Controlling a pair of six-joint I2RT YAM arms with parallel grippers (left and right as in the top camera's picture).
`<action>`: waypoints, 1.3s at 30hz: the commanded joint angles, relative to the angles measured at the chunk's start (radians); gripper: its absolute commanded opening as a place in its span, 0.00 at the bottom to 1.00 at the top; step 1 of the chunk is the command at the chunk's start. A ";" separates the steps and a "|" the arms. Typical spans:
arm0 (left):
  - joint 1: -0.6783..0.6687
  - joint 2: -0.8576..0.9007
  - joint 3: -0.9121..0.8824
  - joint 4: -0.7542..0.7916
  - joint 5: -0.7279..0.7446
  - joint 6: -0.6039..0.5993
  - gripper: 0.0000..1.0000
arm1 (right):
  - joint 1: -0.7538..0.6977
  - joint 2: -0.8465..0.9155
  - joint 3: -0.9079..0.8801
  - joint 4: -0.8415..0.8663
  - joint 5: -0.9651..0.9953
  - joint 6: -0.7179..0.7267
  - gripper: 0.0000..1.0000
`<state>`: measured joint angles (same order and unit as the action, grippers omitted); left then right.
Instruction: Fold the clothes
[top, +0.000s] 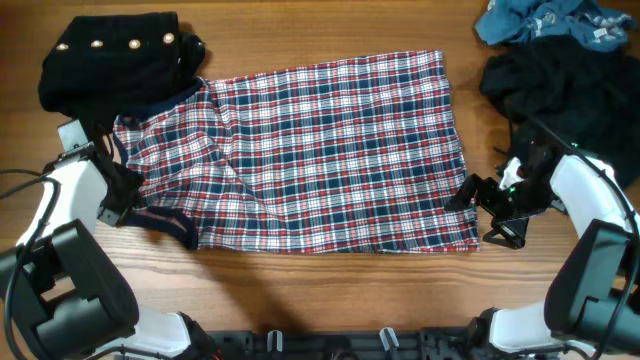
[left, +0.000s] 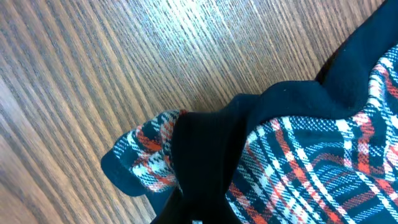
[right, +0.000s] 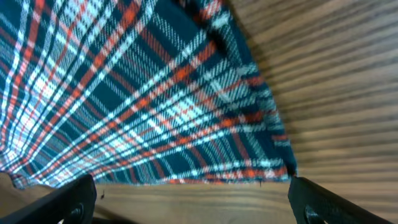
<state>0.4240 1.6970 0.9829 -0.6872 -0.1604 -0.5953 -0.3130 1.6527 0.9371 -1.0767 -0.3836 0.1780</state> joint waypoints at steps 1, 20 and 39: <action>0.006 0.006 -0.003 0.004 -0.017 0.016 0.04 | -0.001 -0.016 -0.026 0.079 -0.021 0.011 1.00; 0.006 0.006 -0.003 -0.001 -0.017 0.021 0.04 | -0.001 -0.016 -0.175 0.173 0.015 0.007 0.98; 0.006 -0.005 -0.002 -0.035 -0.010 0.042 0.04 | -0.001 -0.017 -0.174 0.283 -0.046 0.008 0.04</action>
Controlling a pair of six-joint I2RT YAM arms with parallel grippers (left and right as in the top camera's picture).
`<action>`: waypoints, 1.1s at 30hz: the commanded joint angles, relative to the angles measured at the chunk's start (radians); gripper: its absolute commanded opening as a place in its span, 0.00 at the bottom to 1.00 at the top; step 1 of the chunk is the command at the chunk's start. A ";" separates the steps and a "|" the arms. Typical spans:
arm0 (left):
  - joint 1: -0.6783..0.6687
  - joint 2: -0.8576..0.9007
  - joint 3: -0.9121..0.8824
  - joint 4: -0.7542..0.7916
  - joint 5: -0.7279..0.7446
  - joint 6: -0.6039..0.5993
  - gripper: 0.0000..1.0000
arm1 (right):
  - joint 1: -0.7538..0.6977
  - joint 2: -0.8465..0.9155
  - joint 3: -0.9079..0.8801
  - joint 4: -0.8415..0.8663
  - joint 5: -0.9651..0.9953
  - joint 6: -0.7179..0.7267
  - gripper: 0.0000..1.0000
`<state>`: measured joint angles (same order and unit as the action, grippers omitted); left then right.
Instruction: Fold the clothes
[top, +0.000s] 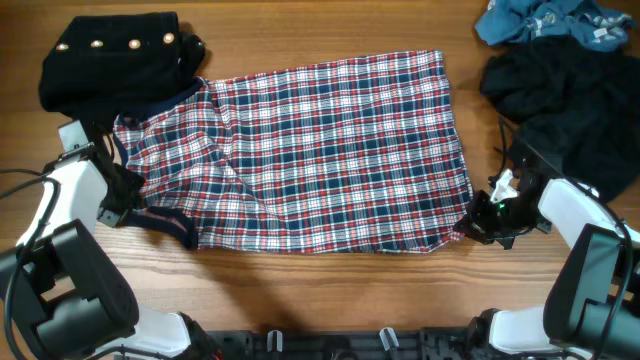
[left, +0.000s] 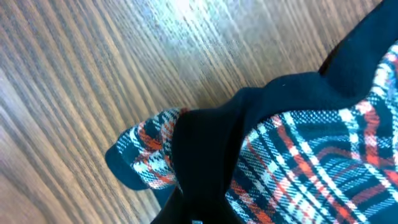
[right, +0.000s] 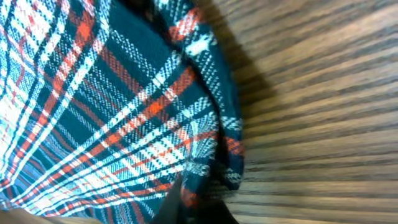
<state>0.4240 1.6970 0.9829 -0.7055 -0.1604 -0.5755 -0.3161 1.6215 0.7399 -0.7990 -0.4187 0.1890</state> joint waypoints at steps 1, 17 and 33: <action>0.006 -0.017 0.005 -0.032 0.001 0.023 0.04 | 0.002 0.014 0.042 0.000 -0.020 -0.004 0.04; 0.006 -0.249 0.145 -0.202 0.035 0.101 0.04 | 0.002 0.014 0.450 -0.245 -0.050 -0.082 0.04; 0.134 -0.358 0.145 -0.252 0.040 0.101 0.04 | -0.188 -0.059 0.499 -0.362 -0.050 -0.190 0.04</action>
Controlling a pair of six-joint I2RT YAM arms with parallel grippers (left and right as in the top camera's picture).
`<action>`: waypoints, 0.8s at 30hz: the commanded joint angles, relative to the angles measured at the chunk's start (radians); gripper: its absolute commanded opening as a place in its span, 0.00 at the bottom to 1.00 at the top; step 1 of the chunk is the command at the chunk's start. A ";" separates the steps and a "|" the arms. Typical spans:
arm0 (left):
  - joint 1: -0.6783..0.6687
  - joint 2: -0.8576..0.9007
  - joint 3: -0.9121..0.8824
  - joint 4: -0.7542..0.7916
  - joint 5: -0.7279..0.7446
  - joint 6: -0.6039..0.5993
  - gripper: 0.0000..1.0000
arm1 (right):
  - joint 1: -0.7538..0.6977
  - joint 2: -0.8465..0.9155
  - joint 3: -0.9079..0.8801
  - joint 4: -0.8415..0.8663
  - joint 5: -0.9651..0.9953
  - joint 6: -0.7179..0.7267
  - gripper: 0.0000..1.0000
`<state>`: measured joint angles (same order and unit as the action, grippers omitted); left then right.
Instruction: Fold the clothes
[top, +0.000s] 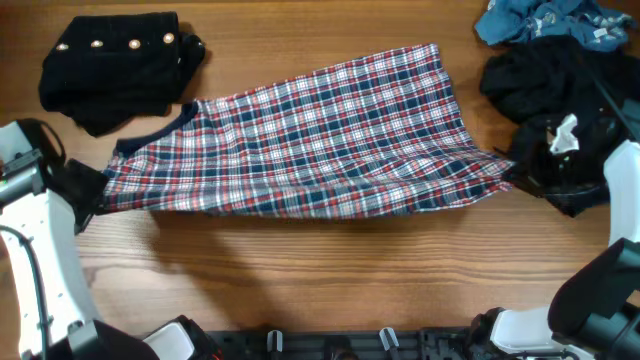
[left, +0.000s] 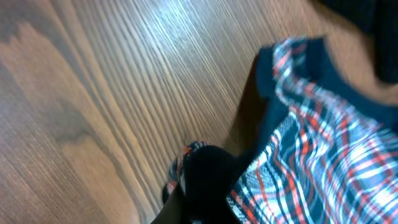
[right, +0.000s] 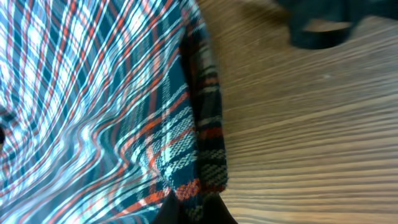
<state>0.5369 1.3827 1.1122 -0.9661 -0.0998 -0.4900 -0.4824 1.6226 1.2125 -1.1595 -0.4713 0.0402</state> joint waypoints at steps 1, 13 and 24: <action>0.021 -0.048 0.016 0.010 -0.016 0.016 0.04 | -0.021 -0.069 0.026 -0.003 0.003 -0.042 0.04; 0.015 -0.059 0.016 0.003 0.031 0.023 0.04 | -0.020 -0.159 0.026 -0.012 0.002 -0.037 0.04; 0.015 -0.220 0.048 -0.039 0.056 0.042 0.04 | -0.020 -0.266 0.026 -0.059 0.002 -0.030 0.04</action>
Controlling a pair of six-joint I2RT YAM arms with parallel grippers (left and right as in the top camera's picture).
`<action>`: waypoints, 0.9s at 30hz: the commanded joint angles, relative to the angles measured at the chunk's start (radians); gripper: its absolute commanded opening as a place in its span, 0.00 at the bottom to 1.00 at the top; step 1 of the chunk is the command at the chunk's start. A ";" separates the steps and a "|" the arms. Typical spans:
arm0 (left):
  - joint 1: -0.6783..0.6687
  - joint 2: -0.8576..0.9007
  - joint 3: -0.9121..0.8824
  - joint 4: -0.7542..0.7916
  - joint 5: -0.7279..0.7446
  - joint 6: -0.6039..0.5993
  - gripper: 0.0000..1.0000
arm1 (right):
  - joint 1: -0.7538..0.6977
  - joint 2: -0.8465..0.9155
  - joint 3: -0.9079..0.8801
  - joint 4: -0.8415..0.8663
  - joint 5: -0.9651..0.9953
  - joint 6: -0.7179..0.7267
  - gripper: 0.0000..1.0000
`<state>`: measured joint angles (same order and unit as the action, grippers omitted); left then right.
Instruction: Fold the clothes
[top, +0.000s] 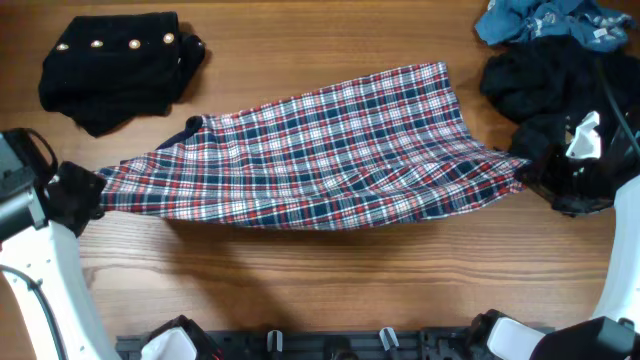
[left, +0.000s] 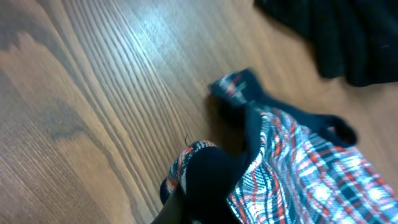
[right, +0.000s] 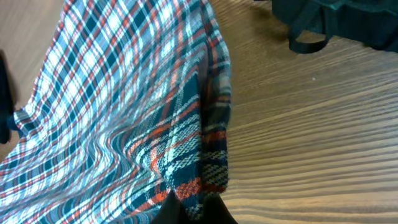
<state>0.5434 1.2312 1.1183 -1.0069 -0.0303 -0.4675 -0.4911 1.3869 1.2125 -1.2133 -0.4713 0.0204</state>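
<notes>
A red, white and navy plaid garment (top: 320, 150) hangs stretched across the table between my two grippers, its near edge lifted off the wood. My left gripper (top: 88, 190) is shut on its left corner, seen as a navy-banded bunch (left: 208, 180) in the left wrist view. At the right end my right gripper (top: 530, 175) is shut on the other corner (right: 199, 186), plaid cloth fanning away from it (right: 124, 112). The far edge still lies on the table near the top centre.
A folded black garment with gold buttons (top: 115, 65) lies at the back left. A black heap (top: 555, 90) and a crumpled blue garment (top: 550, 20) sit at the back right, close to my right arm. Bare wooden tabletop (top: 320, 280) runs along the front.
Both grippers have moved a little further outward, still holding their corners. The plaid garment is drawn longer and tauter, and its right corner now reaches further right.
The garment first lay flat, my left gripper at its left corner and my right gripper open beside the right corner. Then the right gripper was shut on that corner. Later both corners were raised and pulled apart, and now the cloth is stretched between them.
</notes>
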 joint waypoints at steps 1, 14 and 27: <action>0.008 -0.086 0.042 0.000 -0.011 0.019 0.04 | -0.011 -0.034 0.026 -0.009 0.002 -0.010 0.04; 0.008 -0.023 0.042 0.100 -0.011 0.015 0.04 | -0.011 -0.041 0.026 0.199 0.006 0.043 0.04; 0.008 0.238 0.042 0.142 0.019 0.007 0.04 | 0.083 0.133 0.024 0.276 0.006 0.033 0.04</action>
<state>0.5430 1.4342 1.1366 -0.8860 0.0082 -0.4675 -0.4404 1.4731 1.2129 -0.9688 -0.4892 0.0547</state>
